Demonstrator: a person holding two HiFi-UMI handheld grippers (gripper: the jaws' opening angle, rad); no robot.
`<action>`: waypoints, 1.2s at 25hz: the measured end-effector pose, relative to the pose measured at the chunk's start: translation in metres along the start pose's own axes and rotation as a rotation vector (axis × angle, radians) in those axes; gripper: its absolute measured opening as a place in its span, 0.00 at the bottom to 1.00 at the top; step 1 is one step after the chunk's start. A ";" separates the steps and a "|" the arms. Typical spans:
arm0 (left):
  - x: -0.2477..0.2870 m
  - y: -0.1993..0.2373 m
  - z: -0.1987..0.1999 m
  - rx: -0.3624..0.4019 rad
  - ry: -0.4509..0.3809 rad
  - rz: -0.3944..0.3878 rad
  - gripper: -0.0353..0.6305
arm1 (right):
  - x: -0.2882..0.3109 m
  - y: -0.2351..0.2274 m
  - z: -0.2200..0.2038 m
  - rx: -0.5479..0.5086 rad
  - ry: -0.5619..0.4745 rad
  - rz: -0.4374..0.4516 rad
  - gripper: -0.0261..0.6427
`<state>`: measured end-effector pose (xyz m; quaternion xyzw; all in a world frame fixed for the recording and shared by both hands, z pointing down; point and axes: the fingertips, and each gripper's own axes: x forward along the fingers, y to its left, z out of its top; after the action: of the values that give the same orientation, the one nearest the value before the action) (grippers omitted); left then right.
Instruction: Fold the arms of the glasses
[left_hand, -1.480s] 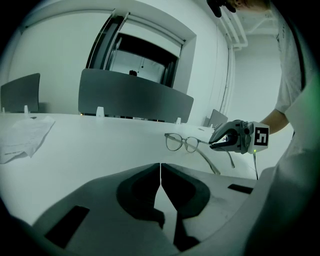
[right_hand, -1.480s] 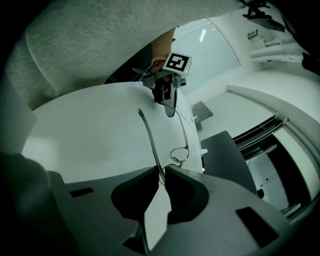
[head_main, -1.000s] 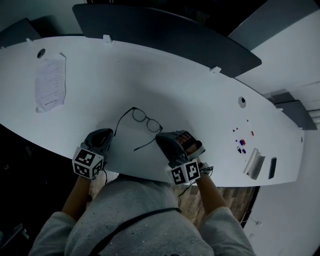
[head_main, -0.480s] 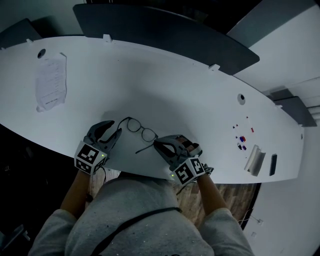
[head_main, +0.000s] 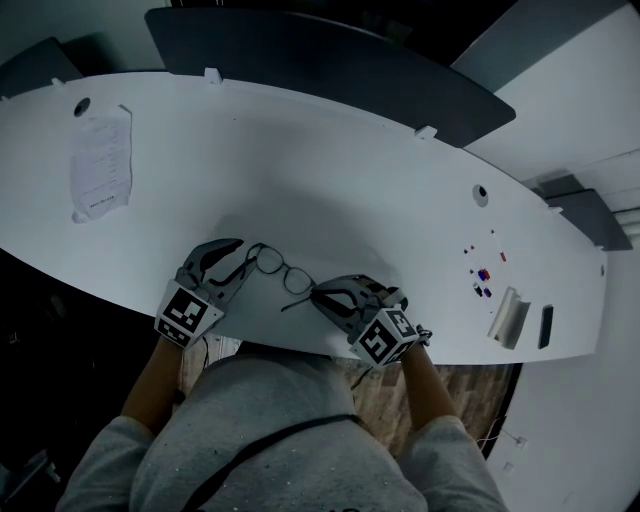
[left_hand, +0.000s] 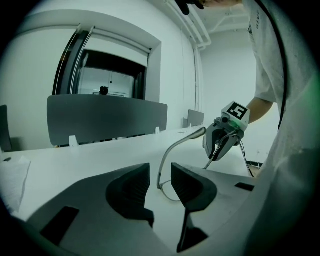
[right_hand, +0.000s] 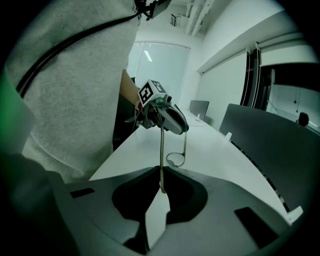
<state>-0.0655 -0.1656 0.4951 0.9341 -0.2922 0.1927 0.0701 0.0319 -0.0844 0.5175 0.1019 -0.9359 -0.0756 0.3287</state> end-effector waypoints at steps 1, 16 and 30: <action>0.001 -0.002 0.002 0.016 -0.004 -0.003 0.26 | -0.002 0.001 -0.001 0.012 0.001 0.015 0.09; -0.005 -0.034 0.007 0.025 0.002 -0.052 0.10 | -0.020 -0.038 -0.023 0.339 -0.040 -0.145 0.09; -0.005 -0.053 0.011 0.012 -0.004 -0.060 0.11 | 0.007 -0.034 -0.030 -0.098 0.387 -0.216 0.09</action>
<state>-0.0351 -0.1219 0.4816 0.9432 -0.2633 0.1903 0.0696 0.0508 -0.1212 0.5380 0.1982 -0.8342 -0.1346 0.4967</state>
